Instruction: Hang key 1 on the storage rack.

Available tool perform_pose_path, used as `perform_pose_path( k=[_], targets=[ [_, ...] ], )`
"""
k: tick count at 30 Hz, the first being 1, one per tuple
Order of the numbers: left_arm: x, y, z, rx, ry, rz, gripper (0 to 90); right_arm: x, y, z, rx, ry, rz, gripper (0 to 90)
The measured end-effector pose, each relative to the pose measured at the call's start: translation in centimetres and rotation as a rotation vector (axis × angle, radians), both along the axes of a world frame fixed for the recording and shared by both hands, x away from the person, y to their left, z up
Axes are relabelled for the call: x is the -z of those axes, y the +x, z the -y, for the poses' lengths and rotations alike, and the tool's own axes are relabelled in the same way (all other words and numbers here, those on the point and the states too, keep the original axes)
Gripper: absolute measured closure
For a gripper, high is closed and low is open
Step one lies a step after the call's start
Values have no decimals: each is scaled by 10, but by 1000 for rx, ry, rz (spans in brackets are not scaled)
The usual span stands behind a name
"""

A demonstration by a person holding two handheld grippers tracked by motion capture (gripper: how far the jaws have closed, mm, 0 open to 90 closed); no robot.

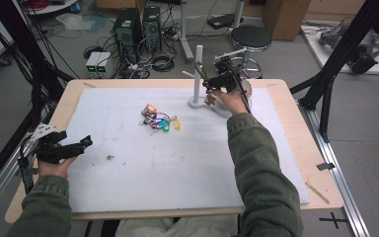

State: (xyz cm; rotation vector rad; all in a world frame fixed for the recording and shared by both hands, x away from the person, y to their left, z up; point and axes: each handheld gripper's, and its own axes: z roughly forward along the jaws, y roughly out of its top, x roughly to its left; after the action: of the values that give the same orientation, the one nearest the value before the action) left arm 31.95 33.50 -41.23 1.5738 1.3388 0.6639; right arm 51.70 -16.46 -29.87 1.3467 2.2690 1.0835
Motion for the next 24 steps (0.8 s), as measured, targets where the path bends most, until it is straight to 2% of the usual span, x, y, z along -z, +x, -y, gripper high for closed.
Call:
perform_pose_path(
  k=[1, 3, 4, 5, 6, 8, 11, 13, 15, 16, 18, 24],
  targets=[
    [0, 0, 0, -2, 0, 0, 17, 0, 0, 0, 0, 0, 0, 652],
    [0, 0, 0, 0, 0, 1, 17, 0, -2, 1, -1, 15, 3, 567],
    [0, -1, 0, -1, 0, 0, 17, 0, -3, 2, -2, 17, 6, 512],
    [0, 0, 1, 1, 2, 2, 17, -1, -7, 3, 18, 12, 34, 377],
    [0, 0, 1, 1, 2, 2, 17, -1, -7, 3, 18, 12, 34, 377],
    [0, 0, 1, 1, 7, 2, 17, -1, -11, 5, 38, 13, 48, 291],
    [0, 0, 0, -1, 2, 0, 17, -3, -15, 8, 76, -25, 36, 184],
    [0, 0, 0, -3, 1, 0, 17, -5, -16, 12, 104, -23, 25, 114],
    [0, 0, 0, -4, 1, -1, 17, -7, -19, 16, 143, -22, 15, 94],
    [0, 0, 0, -4, 1, -1, 17, -8, -20, 17, 159, -20, 4, 39],
    [0, 0, 0, -3, 0, -3, 17, -10, -23, 21, 183, -18, -8, 13],
    [0, 0, 1, 2, 3, -2, 17, -18, -37, 29, 172, -48, -30, 8]
  ],
)
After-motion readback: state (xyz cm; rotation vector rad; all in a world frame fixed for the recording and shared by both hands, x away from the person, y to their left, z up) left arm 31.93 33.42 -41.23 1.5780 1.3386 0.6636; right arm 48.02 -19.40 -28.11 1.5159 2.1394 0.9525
